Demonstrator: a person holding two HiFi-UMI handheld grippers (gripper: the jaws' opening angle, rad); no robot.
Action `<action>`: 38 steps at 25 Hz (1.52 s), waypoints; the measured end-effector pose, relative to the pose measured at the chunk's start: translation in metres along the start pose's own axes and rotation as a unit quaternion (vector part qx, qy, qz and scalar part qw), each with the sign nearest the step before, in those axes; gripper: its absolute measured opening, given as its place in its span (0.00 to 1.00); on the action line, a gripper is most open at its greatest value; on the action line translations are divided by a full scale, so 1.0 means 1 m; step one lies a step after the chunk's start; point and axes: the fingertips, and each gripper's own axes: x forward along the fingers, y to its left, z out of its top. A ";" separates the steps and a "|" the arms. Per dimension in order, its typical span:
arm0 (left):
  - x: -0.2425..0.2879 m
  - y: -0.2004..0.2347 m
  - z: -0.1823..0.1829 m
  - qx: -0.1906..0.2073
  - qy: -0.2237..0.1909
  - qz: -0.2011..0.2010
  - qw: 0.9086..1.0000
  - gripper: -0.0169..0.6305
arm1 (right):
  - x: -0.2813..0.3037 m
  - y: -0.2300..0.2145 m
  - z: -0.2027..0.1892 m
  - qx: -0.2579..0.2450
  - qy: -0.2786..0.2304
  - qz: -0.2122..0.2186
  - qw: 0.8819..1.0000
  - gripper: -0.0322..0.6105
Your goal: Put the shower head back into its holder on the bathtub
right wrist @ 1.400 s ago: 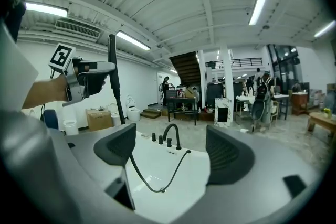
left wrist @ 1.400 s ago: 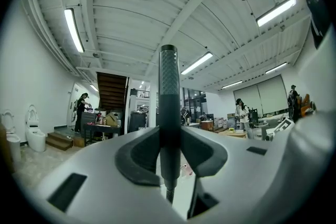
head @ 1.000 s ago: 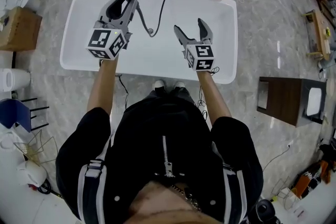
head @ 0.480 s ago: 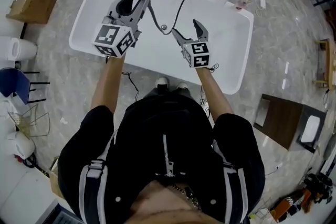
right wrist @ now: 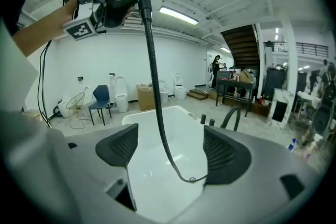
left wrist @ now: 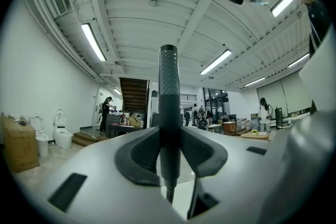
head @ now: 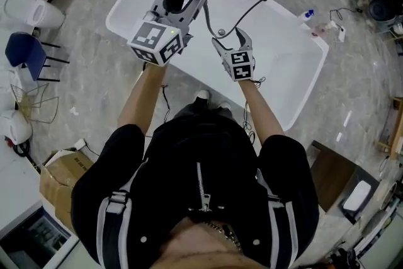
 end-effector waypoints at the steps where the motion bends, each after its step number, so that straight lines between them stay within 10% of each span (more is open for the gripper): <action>1: -0.003 0.002 0.002 0.000 -0.002 0.006 1.000 0.23 | 0.006 0.004 -0.002 -0.007 0.003 0.007 1.000 0.65; 38: -0.053 0.015 0.041 -0.016 -0.026 0.076 0.997 0.23 | 0.110 0.015 -0.096 -0.091 0.145 -0.020 0.985 0.16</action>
